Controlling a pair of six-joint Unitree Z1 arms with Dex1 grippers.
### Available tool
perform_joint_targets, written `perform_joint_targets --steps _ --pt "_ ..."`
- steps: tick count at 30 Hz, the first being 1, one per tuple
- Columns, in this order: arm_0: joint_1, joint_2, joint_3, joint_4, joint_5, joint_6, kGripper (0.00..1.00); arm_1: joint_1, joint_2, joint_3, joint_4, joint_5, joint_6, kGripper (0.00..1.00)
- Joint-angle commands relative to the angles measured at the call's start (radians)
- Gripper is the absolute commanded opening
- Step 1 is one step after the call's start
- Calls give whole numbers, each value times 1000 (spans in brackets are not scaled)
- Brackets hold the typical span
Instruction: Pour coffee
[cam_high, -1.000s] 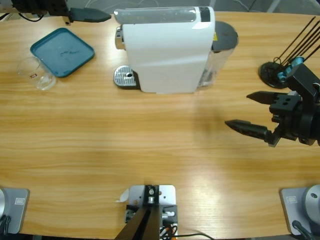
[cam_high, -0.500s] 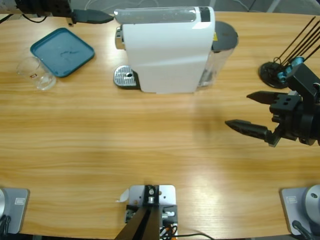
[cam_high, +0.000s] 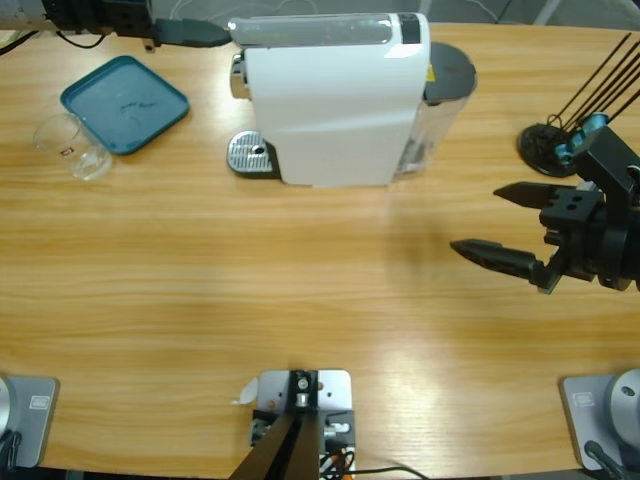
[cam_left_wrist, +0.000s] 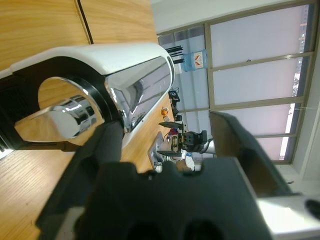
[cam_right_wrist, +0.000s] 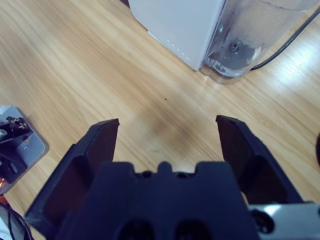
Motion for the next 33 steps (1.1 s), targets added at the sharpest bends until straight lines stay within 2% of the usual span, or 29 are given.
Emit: perform_joint_targets --steps 1,2,3,5,6,19,33 --pt "-8 54 -22 -14 -11 -13 420 12 -16 32 -10 12 12 836" --pt "-9 54 -23 -14 -12 -13 328 13 -16 32 -10 12 12 835" --pt "-9 55 -26 -14 -13 -12 300 12 -15 32 -10 12 12 835" --pt "-9 57 -29 -14 -13 -12 75 12 -14 32 -10 14 12 835" --pt "-9 59 -30 -14 -13 -11 9 12 -14 32 -10 16 12 835" --pt "-9 66 -65 -14 -26 2 0 12 -14 32 -10 18 13 835" --pt "-26 1 -161 31 -31 -28 0 12 -16 32 -10 18 14 835"
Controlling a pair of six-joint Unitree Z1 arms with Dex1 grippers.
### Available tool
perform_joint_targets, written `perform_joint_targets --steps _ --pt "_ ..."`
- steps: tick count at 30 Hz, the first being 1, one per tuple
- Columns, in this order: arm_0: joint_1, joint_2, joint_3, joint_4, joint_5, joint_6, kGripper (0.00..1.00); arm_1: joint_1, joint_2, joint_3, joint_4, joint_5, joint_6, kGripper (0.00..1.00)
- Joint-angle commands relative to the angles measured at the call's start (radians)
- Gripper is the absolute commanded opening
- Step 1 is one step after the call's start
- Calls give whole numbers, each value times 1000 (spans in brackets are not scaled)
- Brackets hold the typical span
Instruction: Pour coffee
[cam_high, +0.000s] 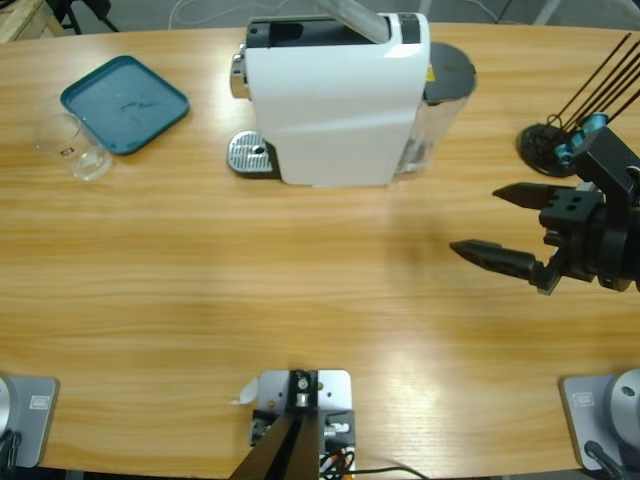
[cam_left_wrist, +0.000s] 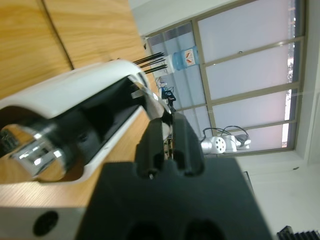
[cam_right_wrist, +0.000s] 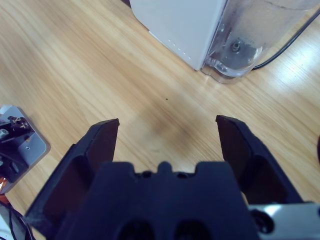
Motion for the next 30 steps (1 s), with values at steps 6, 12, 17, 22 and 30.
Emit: perform_joint_targets --steps 6,12,17,22,30 --pt "-24 -85 -64 66 94 28 571 12 -19 32 -10 11 13 835" --pt "-112 -269 -95 326 507 305 691 12 -20 32 -9 3 13 835" --pt "-214 -390 -91 570 839 586 836 12 -23 31 -8 -45 44 679" --pt "-391 -503 -62 727 1216 880 953 12 -17 -13 32 -212 240 681" --pt "-466 -723 184 685 1432 920 945 -210 -48 -117 236 -423 400 683"
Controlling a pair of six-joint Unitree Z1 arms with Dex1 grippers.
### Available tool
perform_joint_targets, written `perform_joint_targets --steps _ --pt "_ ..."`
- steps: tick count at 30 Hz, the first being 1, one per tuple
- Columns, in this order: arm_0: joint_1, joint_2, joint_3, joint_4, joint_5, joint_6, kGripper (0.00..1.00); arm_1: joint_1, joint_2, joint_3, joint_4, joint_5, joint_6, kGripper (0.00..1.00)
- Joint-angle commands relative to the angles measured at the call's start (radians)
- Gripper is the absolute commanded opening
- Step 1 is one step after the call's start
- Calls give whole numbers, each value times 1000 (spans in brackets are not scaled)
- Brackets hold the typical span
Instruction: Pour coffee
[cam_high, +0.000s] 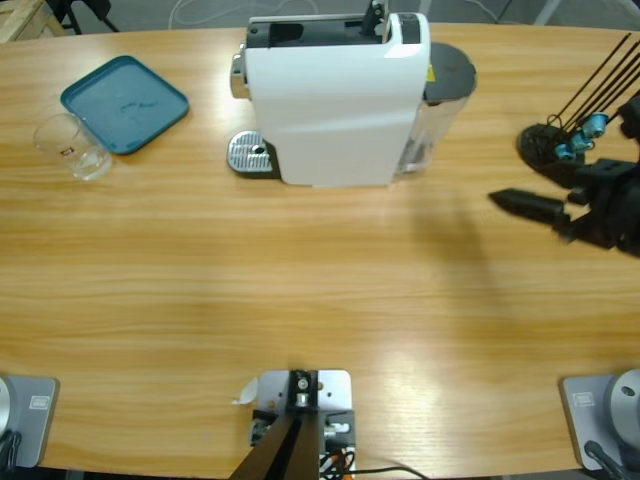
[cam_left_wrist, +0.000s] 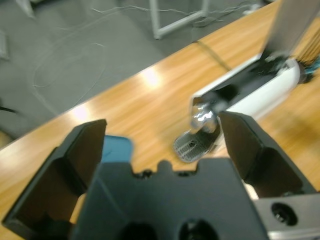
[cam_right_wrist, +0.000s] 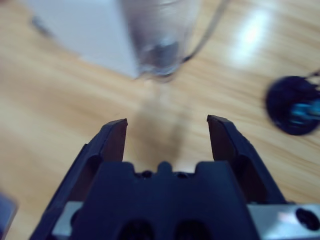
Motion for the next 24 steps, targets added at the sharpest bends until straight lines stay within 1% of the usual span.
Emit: perform_joint_targets --steps 1,5,9,12,14,17,22,24 --pt "-36 -248 260 -26 89 1 945 -266 -59 -88 164 -98 124 683" --pt "-36 -351 352 -23 77 3 954 -468 -34 -110 191 -8 124 683" --pt "-36 -381 411 -22 75 1 954 -587 31 -127 174 59 117 685" --pt "-25 -381 433 -22 75 -1 950 -624 113 -143 144 119 90 685" --pt "-6 -381 446 -22 74 -6 950 -631 151 -144 114 141 78 683" --pt "16 -380 470 -25 61 -9 950 -636 194 -147 76 138 64 687" --pt "19 -380 514 -57 54 -34 950 -639 248 -138 25 103 48 683" --pt "30 -376 524 -68 25 -39 950 -639 274 -135 5 99 44 683"
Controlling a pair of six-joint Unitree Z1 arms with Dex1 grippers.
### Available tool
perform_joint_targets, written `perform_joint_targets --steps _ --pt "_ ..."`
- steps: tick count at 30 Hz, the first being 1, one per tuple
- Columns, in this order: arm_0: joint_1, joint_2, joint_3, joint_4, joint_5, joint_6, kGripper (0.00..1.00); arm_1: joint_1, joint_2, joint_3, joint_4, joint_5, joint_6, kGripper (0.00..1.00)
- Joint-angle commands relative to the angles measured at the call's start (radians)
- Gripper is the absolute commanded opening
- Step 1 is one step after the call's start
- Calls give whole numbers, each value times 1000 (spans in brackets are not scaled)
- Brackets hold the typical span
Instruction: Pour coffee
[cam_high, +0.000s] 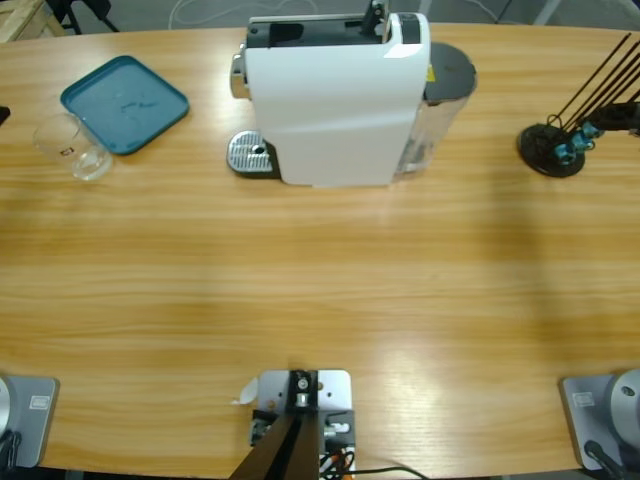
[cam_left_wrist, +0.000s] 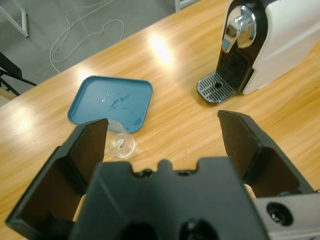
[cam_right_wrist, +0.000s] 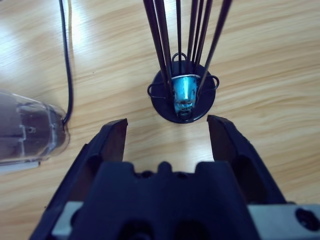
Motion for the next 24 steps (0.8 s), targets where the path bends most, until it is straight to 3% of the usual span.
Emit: perform_joint_targets --steps 1,10,24 --pt "30 -15 78 -47 -59 -31 950 -14 120 21 -73 -27 -26 683" --pt "50 13 83 -63 -86 -29 950 -80 154 33 -113 -28 -26 683" --pt "50 18 87 -70 -88 -29 950 -83 209 52 -157 -27 -23 678"
